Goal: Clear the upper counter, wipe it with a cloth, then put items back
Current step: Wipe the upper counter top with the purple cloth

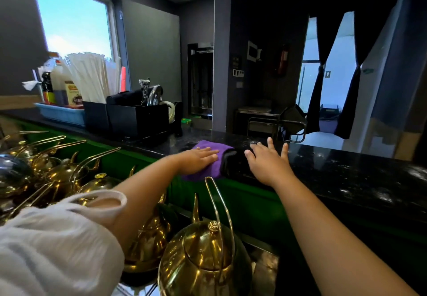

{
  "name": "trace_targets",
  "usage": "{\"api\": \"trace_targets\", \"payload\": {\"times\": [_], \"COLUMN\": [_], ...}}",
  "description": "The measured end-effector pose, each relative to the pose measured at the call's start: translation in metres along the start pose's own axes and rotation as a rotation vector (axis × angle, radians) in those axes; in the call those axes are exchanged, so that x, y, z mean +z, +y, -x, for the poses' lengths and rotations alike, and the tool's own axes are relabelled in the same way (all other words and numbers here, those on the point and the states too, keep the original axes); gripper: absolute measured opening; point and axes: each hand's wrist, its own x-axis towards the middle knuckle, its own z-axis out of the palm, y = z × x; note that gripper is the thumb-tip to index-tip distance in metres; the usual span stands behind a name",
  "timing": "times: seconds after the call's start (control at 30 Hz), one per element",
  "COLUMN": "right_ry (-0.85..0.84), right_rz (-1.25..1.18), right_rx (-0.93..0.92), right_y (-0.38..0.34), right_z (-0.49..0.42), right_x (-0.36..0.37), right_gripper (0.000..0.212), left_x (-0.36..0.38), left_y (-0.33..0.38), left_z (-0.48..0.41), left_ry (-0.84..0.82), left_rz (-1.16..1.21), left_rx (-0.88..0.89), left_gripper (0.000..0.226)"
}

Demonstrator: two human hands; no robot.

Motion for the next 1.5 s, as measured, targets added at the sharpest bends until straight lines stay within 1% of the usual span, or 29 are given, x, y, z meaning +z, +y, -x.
{"api": "trace_targets", "payload": {"times": [0.1, 0.2, 0.27, 0.33, 0.43, 0.53, 0.6, 0.7, 0.77, 0.83, 0.97, 1.0, 1.03, 1.13, 1.3, 1.37, 1.5], "right_ry": [0.038, 0.06, 0.032, -0.005, -0.122, -0.2, -0.189, -0.167, -0.196, -0.22, -0.166, -0.165, -0.172, -0.191, -0.185, -0.186, -0.189], "right_rz": [0.042, 0.065, 0.127, 0.164, -0.015, -0.088, -0.099, -0.088, -0.063, -0.061, -0.058, -0.061, -0.062, -0.066, -0.062, -0.059, -0.052], "right_rx": [-0.048, -0.072, -0.063, -0.092, -0.126, -0.088, -0.091, -0.115, -0.098, -0.094, -0.137, -0.14, -0.141, -0.136, -0.138, -0.138, -0.133], "right_y": [-0.003, -0.004, -0.008, -0.024, -0.053, -0.057, -0.051, -0.052, -0.054, -0.055, -0.054, -0.054, -0.053, -0.053, -0.053, -0.052, -0.052], "right_z": [0.002, 0.003, 0.0, -0.009, -0.024, -0.033, -0.032, -0.03, -0.033, -0.034, -0.033, -0.032, -0.032, -0.031, -0.032, -0.033, -0.033], "right_x": [0.001, 0.001, -0.001, -0.001, 0.009, 0.015, 0.017, 0.021, 0.02, 0.02, 0.021, 0.021, 0.021, 0.021, 0.023, 0.022, 0.024], "right_gripper": [0.053, 0.053, 0.052, 0.051, 0.05, 0.055, 0.06, 0.062, 0.063, 0.062, 0.06, 0.061, 0.061, 0.062, 0.063, 0.064, 0.066], "left_x": [-0.009, -0.009, -0.009, -0.008, -0.008, -0.012, -0.019, -0.033, -0.039, -0.039, -0.029, -0.028, -0.027, -0.033, -0.04, -0.043, -0.042], "left_y": [-0.03, -0.033, -0.033, -0.033, -0.027, -0.044, -0.07, -0.104, -0.106, -0.099, -0.074, -0.068, -0.067, -0.087, -0.138, -0.138, -0.135], "left_z": [-0.004, -0.01, -0.016, -0.019, -0.018, -0.019, -0.023, -0.027, -0.029, -0.032, -0.034, -0.033, -0.032, -0.028, -0.024, -0.024, -0.023], "left_ry": [0.014, 0.03, 0.03, 0.033, 0.028, 0.02, 0.019, 0.049, 0.016, -0.02, -0.035, -0.052, -0.064, -0.061, 0.078, 0.089, 0.093], "left_rz": [-0.035, -0.09, -0.092, -0.115, -0.21, -0.148, -0.106, -0.149, -0.165, -0.198, -0.165, -0.187, -0.17, -0.052, -0.017, -0.004, 0.0], "left_rx": [-0.129, -0.145, -0.172, -0.19, -0.162, -0.188, -0.305, -0.489, -0.544, -0.51, -0.282, -0.214, -0.195, -0.242, -0.441, -0.483, -0.502], "left_gripper": [0.05, 0.05, 0.05, 0.049, 0.049, 0.05, 0.051, 0.05, 0.051, 0.052, 0.05, 0.049, 0.05, 0.053, 0.052, 0.051, 0.05]}}
